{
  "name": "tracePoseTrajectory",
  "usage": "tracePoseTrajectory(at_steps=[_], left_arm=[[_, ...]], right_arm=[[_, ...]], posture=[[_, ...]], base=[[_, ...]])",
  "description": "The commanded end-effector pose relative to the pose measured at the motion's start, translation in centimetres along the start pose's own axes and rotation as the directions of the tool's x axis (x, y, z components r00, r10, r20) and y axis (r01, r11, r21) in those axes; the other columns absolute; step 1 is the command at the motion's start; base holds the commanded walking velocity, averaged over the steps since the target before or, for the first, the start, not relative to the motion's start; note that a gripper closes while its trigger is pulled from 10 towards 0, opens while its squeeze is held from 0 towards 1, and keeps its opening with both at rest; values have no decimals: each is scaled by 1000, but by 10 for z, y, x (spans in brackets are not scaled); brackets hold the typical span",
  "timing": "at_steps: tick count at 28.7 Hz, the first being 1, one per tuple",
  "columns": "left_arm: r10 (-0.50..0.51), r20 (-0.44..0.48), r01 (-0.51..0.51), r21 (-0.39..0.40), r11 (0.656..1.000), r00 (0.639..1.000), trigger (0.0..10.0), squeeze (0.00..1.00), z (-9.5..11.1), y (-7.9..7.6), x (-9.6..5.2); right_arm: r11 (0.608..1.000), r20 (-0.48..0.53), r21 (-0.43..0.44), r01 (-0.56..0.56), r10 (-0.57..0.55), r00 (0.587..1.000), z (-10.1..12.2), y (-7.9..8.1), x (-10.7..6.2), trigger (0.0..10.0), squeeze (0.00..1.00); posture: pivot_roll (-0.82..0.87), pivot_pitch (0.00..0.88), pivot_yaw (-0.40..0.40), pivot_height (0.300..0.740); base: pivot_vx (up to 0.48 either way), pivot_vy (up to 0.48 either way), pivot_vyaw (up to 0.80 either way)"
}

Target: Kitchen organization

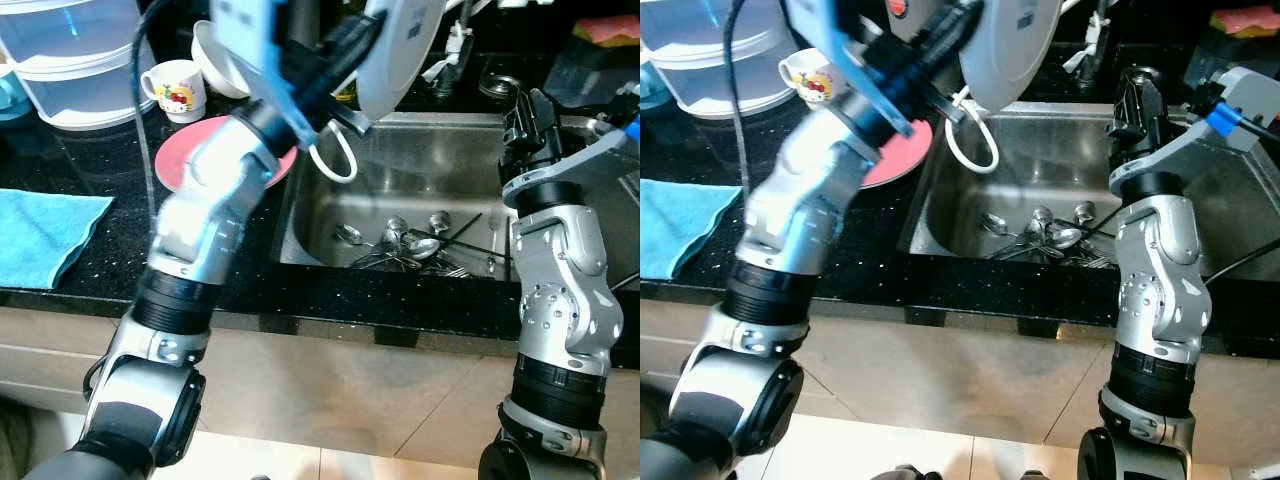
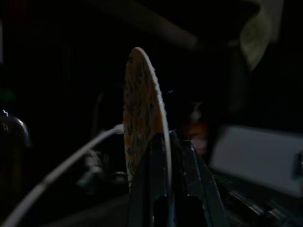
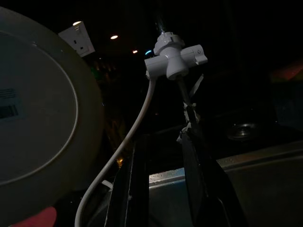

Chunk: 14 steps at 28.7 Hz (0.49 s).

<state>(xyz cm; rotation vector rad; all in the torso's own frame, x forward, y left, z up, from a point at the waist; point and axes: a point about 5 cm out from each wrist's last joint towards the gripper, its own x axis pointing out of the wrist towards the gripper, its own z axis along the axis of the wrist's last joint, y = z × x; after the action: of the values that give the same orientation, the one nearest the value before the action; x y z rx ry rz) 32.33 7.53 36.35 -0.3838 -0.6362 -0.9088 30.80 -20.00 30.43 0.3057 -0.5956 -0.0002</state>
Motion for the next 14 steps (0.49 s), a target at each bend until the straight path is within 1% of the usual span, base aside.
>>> tracePoseTrajectory(at_steps=[1,3,5,6,7,8,9,10,12,13,14], left_arm=[[-35,26,39,-163,986,999,10000,0,5,3,-9],[-39,32,45,-233,971,999,10000,0,7,6,-13],[-39,32,45,-233,971,999,10000,0,7,6,-13],[30,52,-11,-341,940,998,10000,0,6,16,-16],[75,72,-38,-419,907,995,10000,0,5,23,-16],[75,72,-38,-419,907,995,10000,0,5,23,-16],[104,83,-53,-470,881,991,10000,0,5,27,-17],[104,83,-53,-470,881,991,10000,0,5,27,-17],[136,88,-67,-539,839,987,10000,0,5,34,-20],[136,88,-67,-539,839,987,10000,0,5,34,-20],[146,95,-67,-567,821,985,10000,0,6,37,-22]], right_arm=[[1000,-13,5,7,-7,1000,-1,-2,0,10000,0],[1000,-13,6,5,-5,1000,-1,-2,1,10000,0],[1000,-13,6,5,-5,1000,-1,-2,1,10000,0],[999,-13,39,-1,2,1000,-1,-1,1,10000,0],[996,-16,88,-11,13,1000,-1,1,0,10000,0],[996,-16,88,-11,13,1000,-1,1,0,10000,0],[992,-17,123,-19,21,1000,-1,2,0,10000,0],[992,-17,123,-19,21,1000,-1,2,0,10000,0],[982,-24,184,-46,51,998,-1,5,-1,10000,0],[982,-24,184,-46,51,998,-1,5,-1,10000,0],[974,-32,220,-61,70,997,-2,7,-2,10000,0]], posture=[[48,127,71,740],[48,127,71,740],[48,127,71,740],[46,128,70,740],[43,129,70,740],[43,129,70,740],[43,129,70,740],[43,129,70,740],[39,130,68,740],[39,130,68,740],[39,130,68,740]], base=[[0,0,0],[0,0,0],[0,0,0],[0,0,0],[0,0,0],[0,0,0],[0,0,0],[0,0,0],[0,0,0],[0,0,0],[0,0,0]])
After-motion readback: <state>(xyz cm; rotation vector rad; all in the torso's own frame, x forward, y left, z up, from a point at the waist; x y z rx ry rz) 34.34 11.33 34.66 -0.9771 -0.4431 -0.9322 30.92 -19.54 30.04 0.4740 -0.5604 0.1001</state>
